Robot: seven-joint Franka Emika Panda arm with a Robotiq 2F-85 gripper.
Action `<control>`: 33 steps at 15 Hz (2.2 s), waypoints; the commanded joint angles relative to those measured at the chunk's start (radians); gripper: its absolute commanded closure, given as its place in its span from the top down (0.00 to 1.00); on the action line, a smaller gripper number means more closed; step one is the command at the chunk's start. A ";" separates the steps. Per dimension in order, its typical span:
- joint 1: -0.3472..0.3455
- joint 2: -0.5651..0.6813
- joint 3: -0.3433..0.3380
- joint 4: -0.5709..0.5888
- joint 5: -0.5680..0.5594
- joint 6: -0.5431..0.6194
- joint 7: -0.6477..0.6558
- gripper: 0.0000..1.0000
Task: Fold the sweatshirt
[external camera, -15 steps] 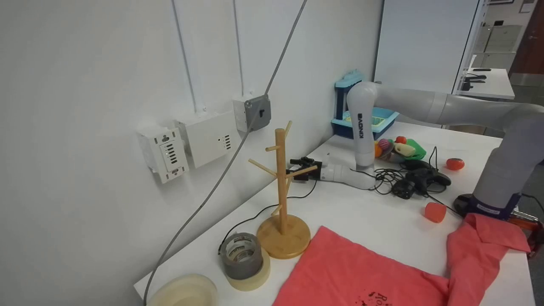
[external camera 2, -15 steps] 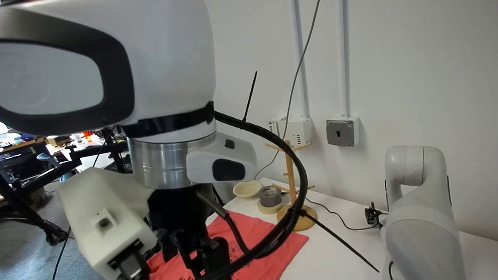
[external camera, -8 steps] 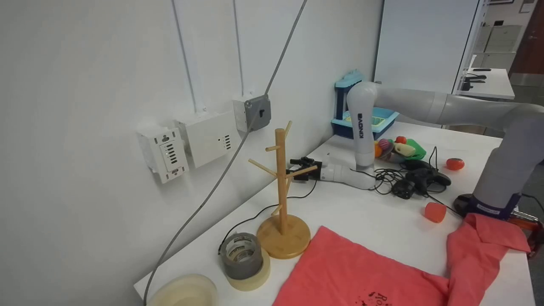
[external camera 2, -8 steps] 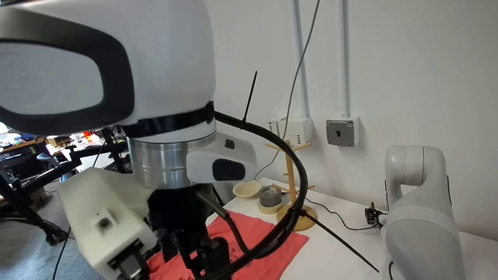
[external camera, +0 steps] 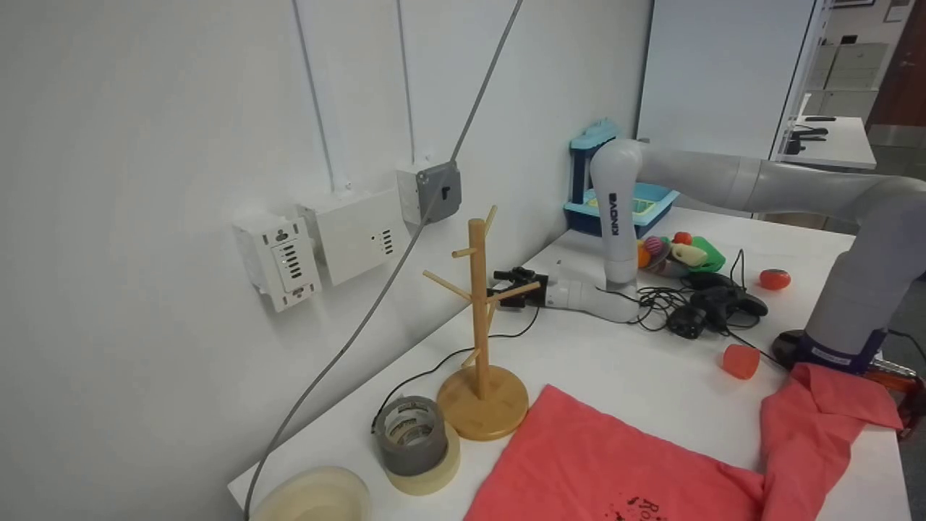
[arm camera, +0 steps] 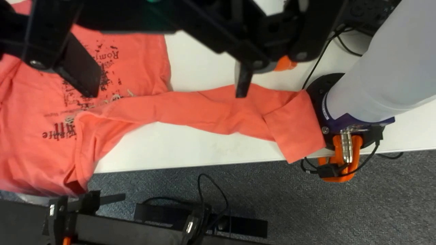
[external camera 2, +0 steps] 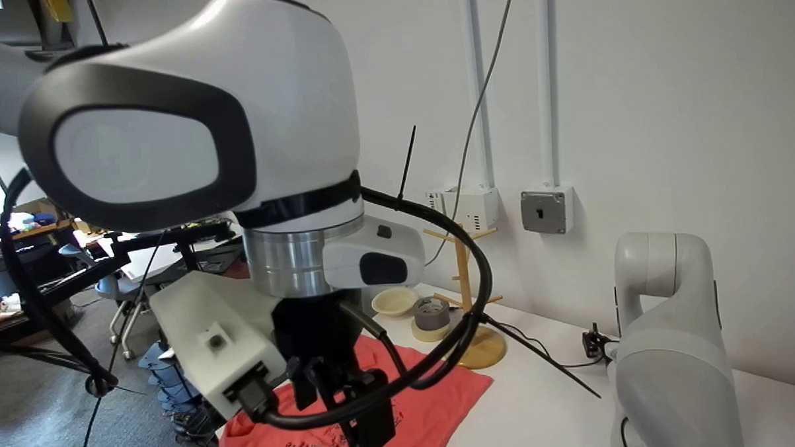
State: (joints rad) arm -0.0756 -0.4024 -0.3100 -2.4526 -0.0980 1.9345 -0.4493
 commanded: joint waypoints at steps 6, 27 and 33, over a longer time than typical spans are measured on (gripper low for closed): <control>-0.062 0.212 0.062 -0.047 -0.071 0.380 0.198 1.00; -0.128 0.535 0.060 -0.015 -0.065 0.595 0.283 1.00; -0.160 0.681 0.075 0.054 0.026 0.657 0.265 1.00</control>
State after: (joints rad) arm -0.1991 0.1968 -0.2573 -2.4576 -0.1296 2.5653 -0.1582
